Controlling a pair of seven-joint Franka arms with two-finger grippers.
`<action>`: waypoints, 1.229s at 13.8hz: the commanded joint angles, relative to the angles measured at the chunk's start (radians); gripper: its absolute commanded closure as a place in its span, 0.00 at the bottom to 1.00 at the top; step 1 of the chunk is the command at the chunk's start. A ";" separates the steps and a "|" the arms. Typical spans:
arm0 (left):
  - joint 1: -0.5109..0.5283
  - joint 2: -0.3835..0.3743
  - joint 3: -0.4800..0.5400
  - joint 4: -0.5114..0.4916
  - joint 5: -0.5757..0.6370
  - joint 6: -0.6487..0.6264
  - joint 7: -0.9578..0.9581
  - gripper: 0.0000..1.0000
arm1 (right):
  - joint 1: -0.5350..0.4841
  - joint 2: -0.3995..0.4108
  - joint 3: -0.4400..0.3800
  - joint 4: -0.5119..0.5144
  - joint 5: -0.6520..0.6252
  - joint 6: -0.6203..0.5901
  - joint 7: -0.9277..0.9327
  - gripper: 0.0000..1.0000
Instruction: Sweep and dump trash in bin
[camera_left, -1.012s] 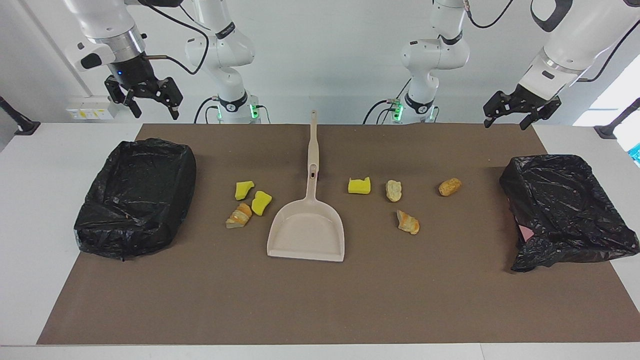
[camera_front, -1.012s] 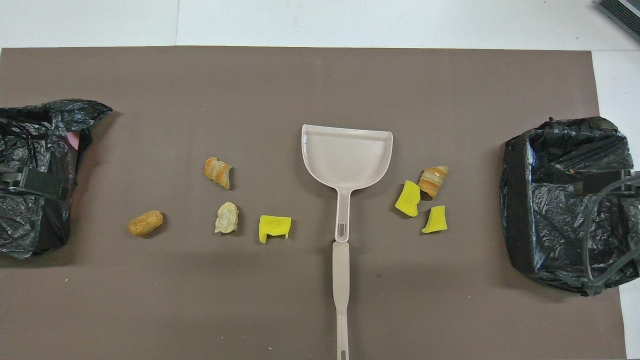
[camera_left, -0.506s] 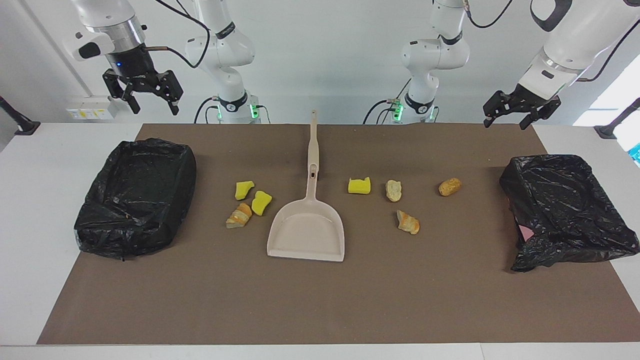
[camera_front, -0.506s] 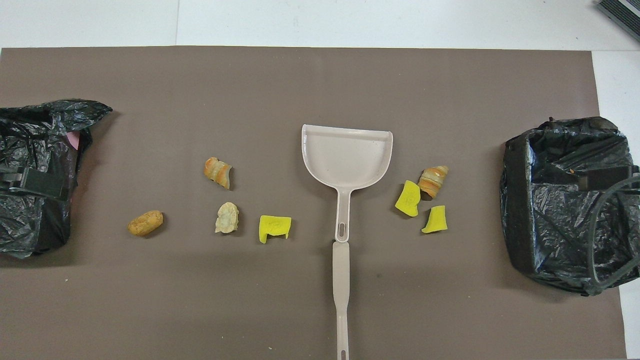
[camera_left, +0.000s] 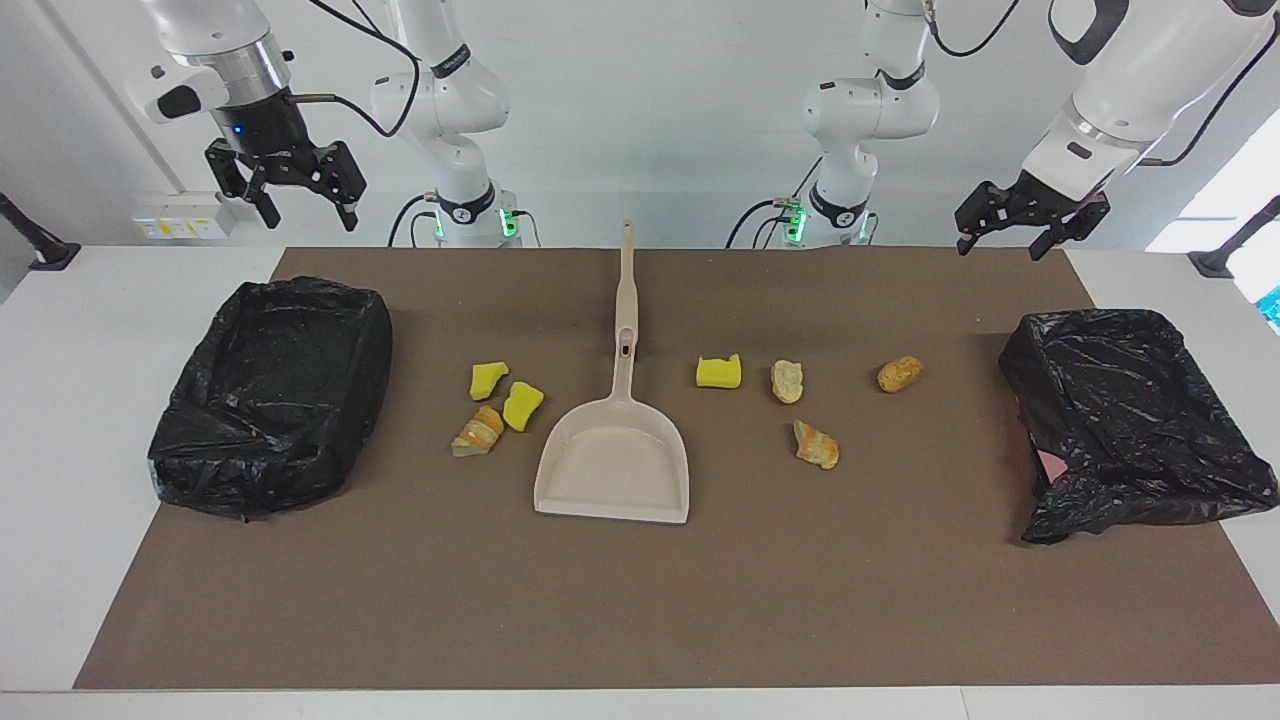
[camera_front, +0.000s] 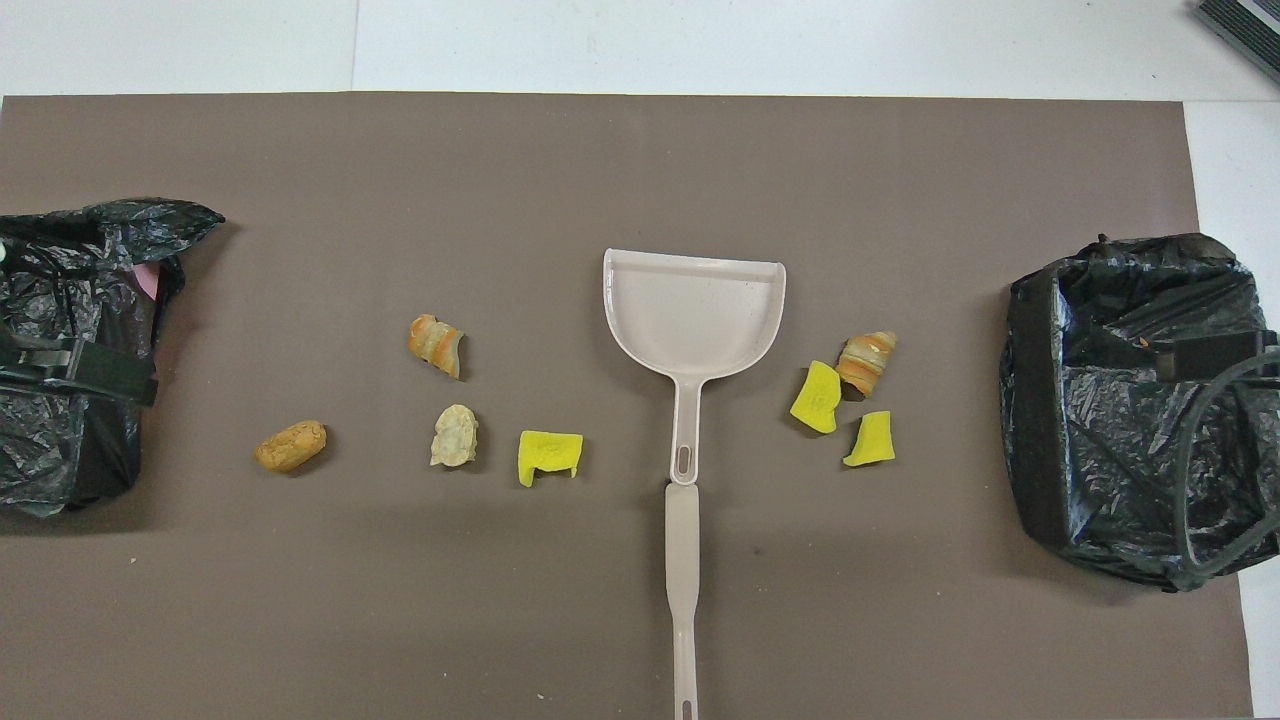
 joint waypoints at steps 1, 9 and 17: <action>-0.002 -0.036 -0.038 -0.049 0.012 -0.003 -0.002 0.00 | -0.009 0.000 0.005 0.002 0.004 -0.006 -0.030 0.00; -0.004 -0.110 -0.264 -0.158 -0.023 0.009 -0.129 0.00 | -0.009 0.002 0.005 0.002 0.004 0.002 -0.034 0.00; -0.013 -0.179 -0.511 -0.343 -0.144 0.182 -0.338 0.00 | -0.015 0.003 0.005 -0.003 0.004 0.002 -0.034 0.00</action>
